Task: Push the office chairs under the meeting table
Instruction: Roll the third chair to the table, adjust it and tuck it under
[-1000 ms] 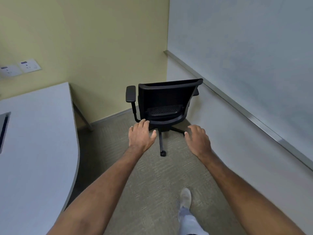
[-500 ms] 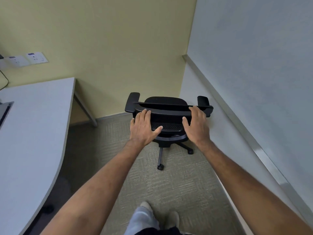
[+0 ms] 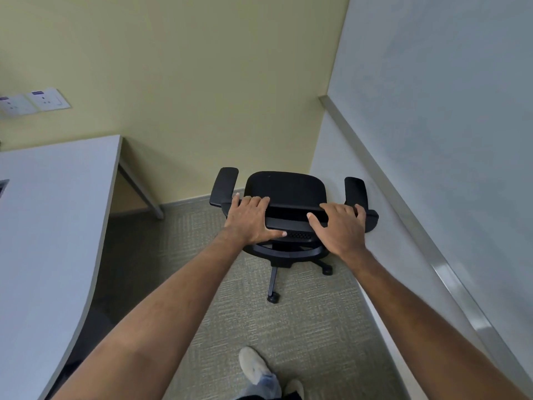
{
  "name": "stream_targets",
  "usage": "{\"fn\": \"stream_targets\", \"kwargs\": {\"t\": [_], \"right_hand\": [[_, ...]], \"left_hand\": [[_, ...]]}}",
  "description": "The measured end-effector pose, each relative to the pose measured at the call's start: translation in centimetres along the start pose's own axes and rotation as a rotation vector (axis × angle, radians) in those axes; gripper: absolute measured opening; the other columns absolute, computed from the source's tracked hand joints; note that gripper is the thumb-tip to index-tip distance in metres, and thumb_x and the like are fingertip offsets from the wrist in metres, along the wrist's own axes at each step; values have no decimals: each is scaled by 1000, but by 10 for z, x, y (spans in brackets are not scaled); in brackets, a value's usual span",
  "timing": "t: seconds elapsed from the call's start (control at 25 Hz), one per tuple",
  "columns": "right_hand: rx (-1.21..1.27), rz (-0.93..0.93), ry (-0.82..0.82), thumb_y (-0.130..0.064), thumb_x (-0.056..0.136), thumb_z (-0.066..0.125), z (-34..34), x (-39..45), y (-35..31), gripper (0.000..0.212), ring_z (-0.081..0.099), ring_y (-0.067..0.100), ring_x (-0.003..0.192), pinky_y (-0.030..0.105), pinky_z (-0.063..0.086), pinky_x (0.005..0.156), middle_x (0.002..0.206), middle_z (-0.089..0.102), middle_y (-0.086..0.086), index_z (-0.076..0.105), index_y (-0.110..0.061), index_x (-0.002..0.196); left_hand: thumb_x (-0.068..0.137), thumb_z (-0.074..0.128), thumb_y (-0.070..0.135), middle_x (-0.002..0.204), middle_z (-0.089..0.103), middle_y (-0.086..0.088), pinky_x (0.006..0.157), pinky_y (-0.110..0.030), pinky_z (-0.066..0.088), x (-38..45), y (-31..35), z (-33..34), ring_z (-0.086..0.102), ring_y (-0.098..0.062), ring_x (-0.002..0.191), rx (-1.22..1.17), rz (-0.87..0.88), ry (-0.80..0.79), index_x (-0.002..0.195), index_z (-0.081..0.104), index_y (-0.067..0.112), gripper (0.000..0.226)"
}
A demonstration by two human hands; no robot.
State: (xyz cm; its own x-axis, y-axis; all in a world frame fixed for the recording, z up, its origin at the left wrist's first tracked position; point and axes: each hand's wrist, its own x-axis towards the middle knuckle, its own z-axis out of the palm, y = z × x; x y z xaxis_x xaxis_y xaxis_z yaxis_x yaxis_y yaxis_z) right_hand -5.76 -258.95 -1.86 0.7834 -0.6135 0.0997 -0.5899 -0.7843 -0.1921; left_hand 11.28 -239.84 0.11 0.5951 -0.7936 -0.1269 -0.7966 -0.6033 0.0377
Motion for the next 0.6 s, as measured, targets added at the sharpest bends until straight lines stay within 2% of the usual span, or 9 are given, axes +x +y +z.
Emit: {"fn": "stream_targets", "kwargs": {"t": [0.12,0.2,0.4,0.6], "right_hand": [[6,-18,91,-74,93,34,6,7,-1,66,69,24,113,52,42,112,116,78,-3,74,-28,120],[14,-36,114,-70,92,38,6,9,-3,60,72,22,100,48,49,103,103,79,-6,77,-27,110],[31,-48,150,-60,93,44,6,11,-12,48,69,19,81,41,51,91,85,76,-8,77,-25,95],[34,-83,158,-57,92,46,5,14,-9,45,67,19,77,40,51,88,81,74,-8,76,-24,90]], "left_hand": [[61,37,105,141,61,-4,115,-51,37,19,-14,-4,56,-30,129,16,86,-57,146,46,24,117],[60,38,105,127,68,-1,104,-47,45,23,-21,-2,63,-28,116,33,107,-43,138,51,25,112],[62,38,104,99,72,3,89,-42,50,22,-28,2,67,-23,91,86,103,65,117,60,25,99],[63,36,104,93,70,3,88,-42,52,16,-23,-2,66,-22,86,98,81,60,111,59,24,96]]}}
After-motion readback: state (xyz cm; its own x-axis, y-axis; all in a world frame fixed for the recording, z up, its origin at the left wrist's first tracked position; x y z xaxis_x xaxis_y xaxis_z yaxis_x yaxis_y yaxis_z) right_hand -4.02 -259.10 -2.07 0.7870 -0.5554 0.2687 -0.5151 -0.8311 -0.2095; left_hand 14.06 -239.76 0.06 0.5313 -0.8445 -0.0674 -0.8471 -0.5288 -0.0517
